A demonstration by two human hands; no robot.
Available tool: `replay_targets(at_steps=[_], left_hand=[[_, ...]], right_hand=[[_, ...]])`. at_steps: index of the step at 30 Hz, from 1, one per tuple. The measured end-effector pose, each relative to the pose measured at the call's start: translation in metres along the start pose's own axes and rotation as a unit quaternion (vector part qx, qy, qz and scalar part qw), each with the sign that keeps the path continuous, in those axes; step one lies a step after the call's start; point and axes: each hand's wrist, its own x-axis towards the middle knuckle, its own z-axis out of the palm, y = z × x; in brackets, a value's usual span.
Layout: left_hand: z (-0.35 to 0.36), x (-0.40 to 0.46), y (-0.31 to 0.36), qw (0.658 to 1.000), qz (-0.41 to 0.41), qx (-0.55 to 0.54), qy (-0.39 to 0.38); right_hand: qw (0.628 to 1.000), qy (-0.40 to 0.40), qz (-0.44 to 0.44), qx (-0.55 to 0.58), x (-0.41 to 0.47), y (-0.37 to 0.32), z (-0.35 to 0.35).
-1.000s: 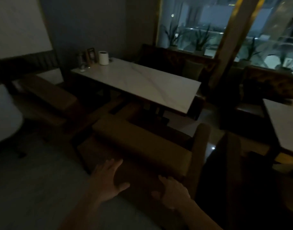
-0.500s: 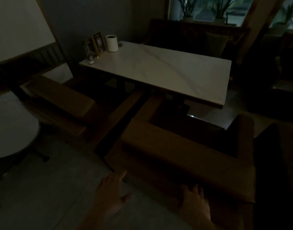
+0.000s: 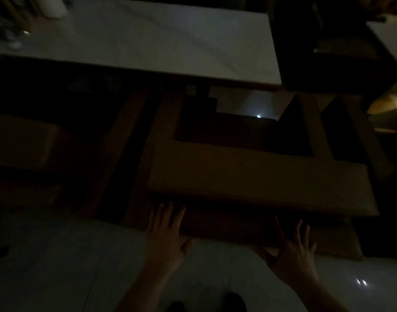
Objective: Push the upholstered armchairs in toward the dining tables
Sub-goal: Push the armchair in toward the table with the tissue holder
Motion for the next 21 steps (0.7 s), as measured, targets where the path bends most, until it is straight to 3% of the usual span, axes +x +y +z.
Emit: replay_targets(at_steps=[4,10,16,21], left_hand=[[0.015,-0.002,-0.010,0.999,0.020,0.007,0.037],[0.025,0.004,-0.015,0.996,0.043,-0.006,0.082],[0.035,0.010,-0.013,0.992,0.032,-0.018,0.119],[0.028,0.006,-0.015,0.994,0.013,-0.001,0.109]], right_hand=[[0.998,0.066,-0.005,0.005,-0.001,0.001,0.013],[0.996,0.078,-0.036,0.008,0.004,-0.011,0.023],[0.990,0.139,-0.024,0.003,0.008,-0.010,0.042],[0.986,0.162,-0.044,-0.007,0.003,-0.008,0.050]])
